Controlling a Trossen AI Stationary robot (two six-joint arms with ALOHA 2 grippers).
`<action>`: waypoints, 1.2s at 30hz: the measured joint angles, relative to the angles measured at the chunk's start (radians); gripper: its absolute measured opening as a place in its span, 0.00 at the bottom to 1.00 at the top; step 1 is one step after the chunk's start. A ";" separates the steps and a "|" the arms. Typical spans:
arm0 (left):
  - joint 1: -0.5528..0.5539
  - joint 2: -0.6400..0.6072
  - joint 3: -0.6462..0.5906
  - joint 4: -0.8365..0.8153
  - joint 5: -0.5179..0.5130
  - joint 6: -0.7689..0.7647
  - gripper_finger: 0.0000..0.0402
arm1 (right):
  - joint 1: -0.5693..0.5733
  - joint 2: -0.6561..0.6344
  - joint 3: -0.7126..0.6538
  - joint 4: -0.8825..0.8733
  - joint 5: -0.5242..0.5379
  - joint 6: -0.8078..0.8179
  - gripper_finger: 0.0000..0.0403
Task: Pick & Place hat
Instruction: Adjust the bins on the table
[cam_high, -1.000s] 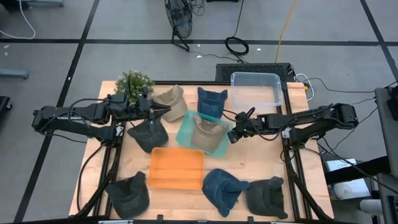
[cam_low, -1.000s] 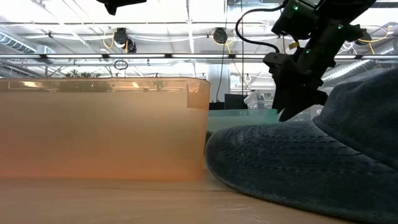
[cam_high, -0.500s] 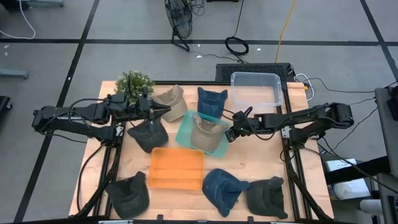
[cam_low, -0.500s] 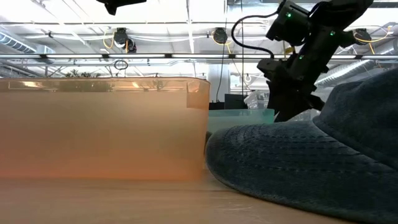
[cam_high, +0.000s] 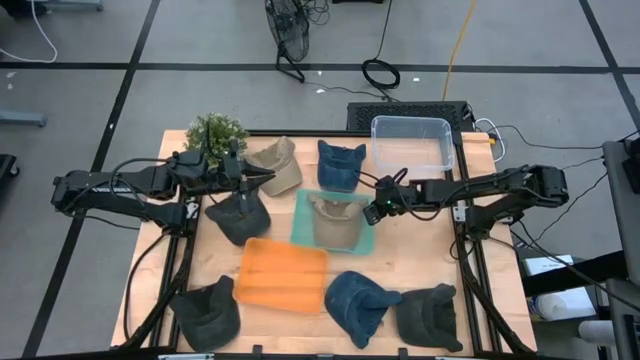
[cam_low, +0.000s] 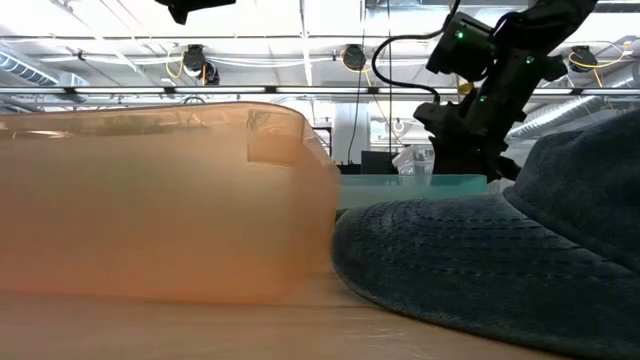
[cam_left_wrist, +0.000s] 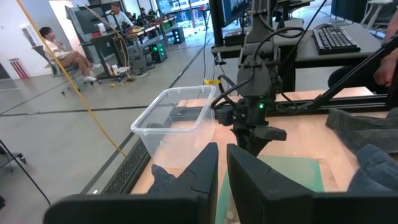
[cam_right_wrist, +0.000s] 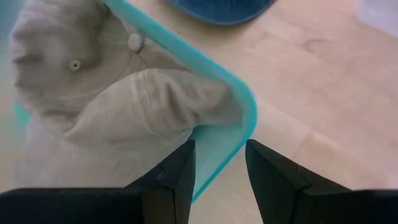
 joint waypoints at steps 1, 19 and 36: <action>0.000 0.000 0.000 0.000 0.000 0.000 0.12 | -0.003 0.000 0.000 0.000 0.012 -0.006 0.32; 0.000 0.000 0.000 -0.008 -0.008 0.004 0.12 | -0.058 0.000 0.000 0.005 0.154 -0.096 0.27; 0.000 0.000 0.000 -0.014 -0.008 0.006 0.12 | -0.058 0.000 0.000 0.025 0.255 -0.110 0.05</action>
